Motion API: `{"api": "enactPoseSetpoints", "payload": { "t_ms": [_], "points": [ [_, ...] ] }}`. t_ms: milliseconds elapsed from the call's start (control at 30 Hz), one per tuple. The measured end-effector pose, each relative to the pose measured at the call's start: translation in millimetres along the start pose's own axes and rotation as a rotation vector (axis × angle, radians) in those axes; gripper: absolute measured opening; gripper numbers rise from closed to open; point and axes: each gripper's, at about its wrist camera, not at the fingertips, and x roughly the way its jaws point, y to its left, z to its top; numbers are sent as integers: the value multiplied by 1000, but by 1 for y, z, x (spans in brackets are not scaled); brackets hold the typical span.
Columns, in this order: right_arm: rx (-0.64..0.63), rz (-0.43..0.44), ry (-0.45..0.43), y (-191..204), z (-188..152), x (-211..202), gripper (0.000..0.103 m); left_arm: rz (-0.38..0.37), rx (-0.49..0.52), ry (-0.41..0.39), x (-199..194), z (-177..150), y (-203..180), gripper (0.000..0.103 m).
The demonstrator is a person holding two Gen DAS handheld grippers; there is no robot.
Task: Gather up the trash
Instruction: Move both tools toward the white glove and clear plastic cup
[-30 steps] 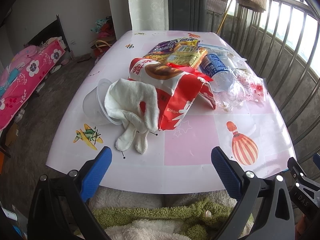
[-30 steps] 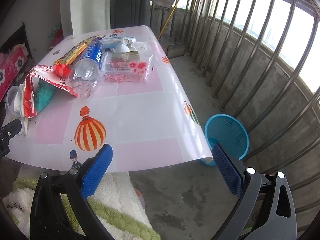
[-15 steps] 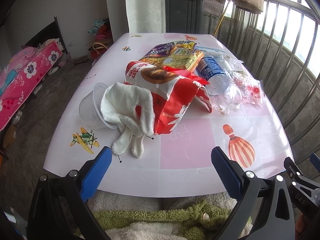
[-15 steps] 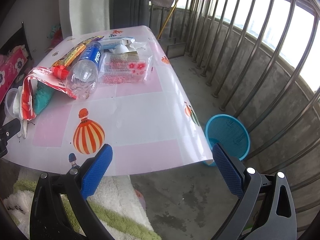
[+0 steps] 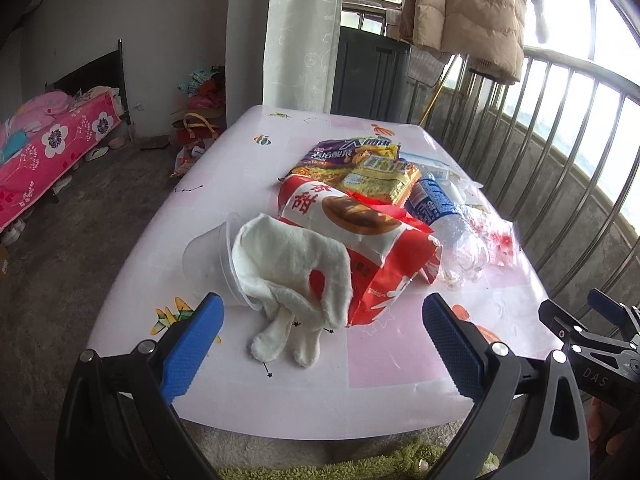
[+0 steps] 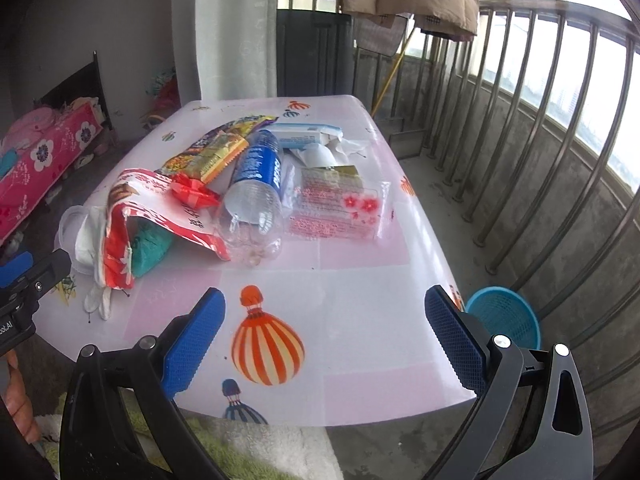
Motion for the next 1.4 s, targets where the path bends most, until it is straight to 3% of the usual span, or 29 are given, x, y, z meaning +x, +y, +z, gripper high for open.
{"api": "enactPoseSetpoints", "payload": {
  "t_ms": [67, 500, 733, 933, 1067, 1233, 1400],
  "points": [
    [1, 32, -35, 7, 7, -1, 95, -31, -43, -31, -2, 1, 14, 97],
    [-84, 171, -158, 53, 48, -10, 94, 27, -122, -159, -1, 21, 73, 97],
    [-151, 284, -209, 89, 68, -17, 80, 58, -189, -148, -1, 26, 101, 97],
    [-188, 381, -179, 119, 76, -12, 65, 51, -200, -132, -4, 21, 116, 97],
    [-204, 445, -135, 136, 77, -9, 56, 5, -191, -137, -7, 20, 118, 86],
    [-199, 525, -47, 151, 79, 6, 42, -103, -200, -124, -7, 16, 121, 70],
    [-203, 565, 50, 164, 75, 26, 39, -174, -204, -96, 0, 14, 120, 59]
  ]
}}
